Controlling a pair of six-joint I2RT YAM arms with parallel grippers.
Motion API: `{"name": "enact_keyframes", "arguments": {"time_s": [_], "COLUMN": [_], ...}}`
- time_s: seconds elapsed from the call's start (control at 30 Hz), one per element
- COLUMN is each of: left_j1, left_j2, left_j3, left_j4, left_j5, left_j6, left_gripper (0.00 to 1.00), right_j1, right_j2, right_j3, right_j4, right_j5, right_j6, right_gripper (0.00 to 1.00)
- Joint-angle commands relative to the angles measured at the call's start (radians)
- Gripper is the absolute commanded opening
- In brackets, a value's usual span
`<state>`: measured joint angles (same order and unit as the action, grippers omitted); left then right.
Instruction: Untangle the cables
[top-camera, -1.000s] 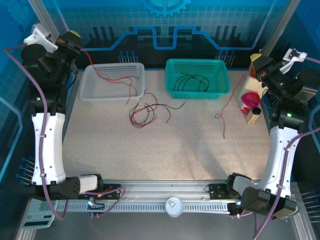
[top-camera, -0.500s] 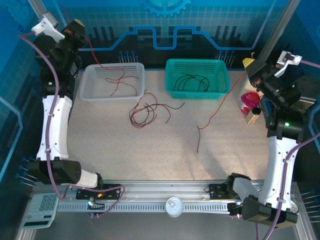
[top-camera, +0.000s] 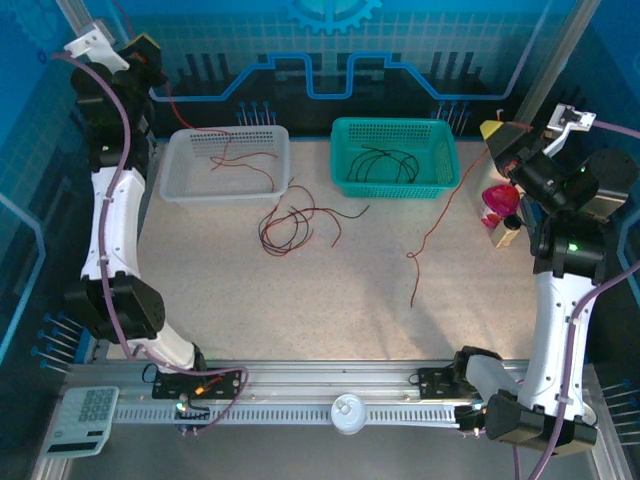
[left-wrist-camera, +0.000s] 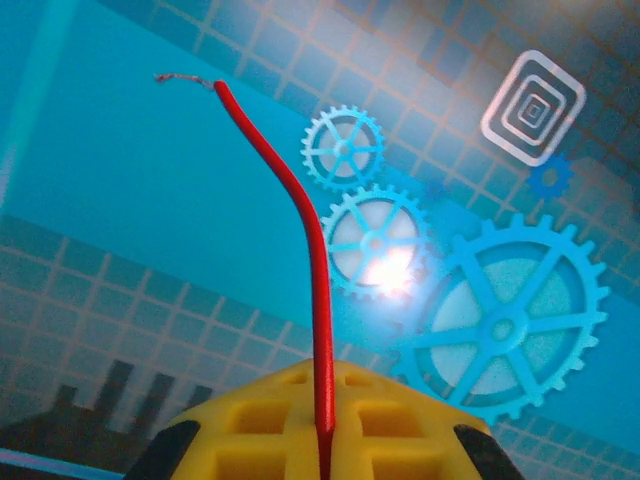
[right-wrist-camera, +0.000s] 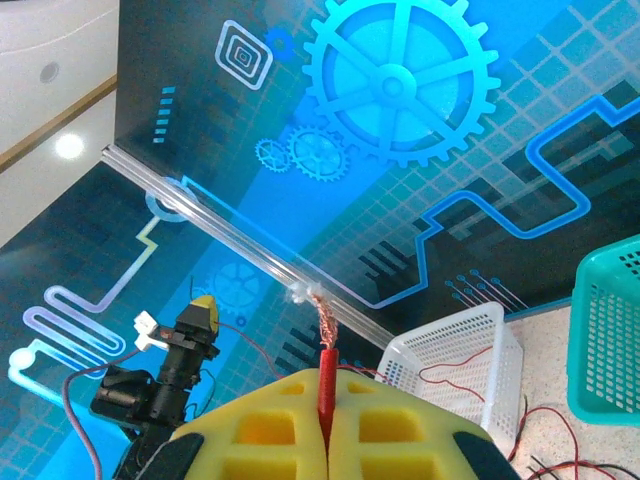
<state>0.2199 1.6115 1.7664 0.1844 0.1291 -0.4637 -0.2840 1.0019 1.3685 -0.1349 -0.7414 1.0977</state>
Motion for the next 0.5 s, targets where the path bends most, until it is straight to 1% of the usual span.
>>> {"name": "enact_keyframes", "arguments": {"time_s": [0.0, 0.2, 0.3, 0.47], "left_j1": [0.045, 0.079, 0.079, 0.075], "left_j2": [0.025, 0.07, 0.101, 0.154], "left_j3": [0.007, -0.067, -0.09, -0.13], "left_j4": [0.106, 0.181, 0.173, 0.147], "left_j5": [0.037, 0.059, 0.089, 0.144], "left_j6": [0.051, 0.153, 0.205, 0.235], "left_gripper": [0.0, 0.0, 0.0, 0.0], "right_j1": [0.022, 0.04, 0.049, 0.067], "right_j2": [0.007, 0.03, 0.035, 0.032], "right_j3": [-0.004, -0.006, -0.005, -0.017], "right_j4": [-0.024, -0.029, -0.031, -0.037], "right_j5": [-0.002, 0.0, 0.0, 0.002], "right_j6": [-0.03, -0.042, -0.047, -0.055], "right_gripper": [0.0, 0.0, 0.0, 0.0]}}
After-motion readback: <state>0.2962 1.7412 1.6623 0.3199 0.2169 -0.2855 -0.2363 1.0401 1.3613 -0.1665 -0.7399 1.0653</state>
